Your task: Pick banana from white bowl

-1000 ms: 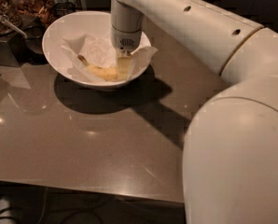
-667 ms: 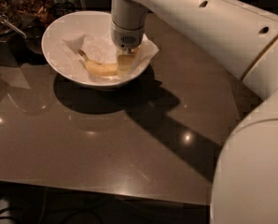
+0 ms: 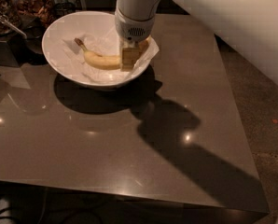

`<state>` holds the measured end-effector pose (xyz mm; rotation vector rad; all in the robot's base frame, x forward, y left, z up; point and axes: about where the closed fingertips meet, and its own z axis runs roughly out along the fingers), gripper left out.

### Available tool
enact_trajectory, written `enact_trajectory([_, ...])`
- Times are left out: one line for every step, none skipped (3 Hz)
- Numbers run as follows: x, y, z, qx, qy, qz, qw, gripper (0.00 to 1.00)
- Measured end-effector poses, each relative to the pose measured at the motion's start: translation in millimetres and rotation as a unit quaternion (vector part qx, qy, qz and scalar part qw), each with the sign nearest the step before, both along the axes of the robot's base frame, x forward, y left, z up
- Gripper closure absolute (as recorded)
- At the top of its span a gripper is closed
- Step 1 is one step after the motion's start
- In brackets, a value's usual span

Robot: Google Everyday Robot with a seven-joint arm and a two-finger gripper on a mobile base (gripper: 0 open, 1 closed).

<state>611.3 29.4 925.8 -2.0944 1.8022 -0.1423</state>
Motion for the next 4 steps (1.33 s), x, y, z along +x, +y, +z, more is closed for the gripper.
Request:
enact_trajectory([-32.9, -4.5, 24.3, 0.03, -0.033, 0.038, 0.9983, 1.0])
enact_trajectory([-65.2, -13.7, 36.7, 0.06, -0.057, 0.065, 0.9945, 1.0])
enact_trajectory([-94.6, -23.8, 38.7, 0.079, -0.067, 0.07, 0.9921, 1.0])
enact_trajectory([-97.4, -26.5, 37.0, 0.081, -0.066, 0.068, 0.9922, 1.0])
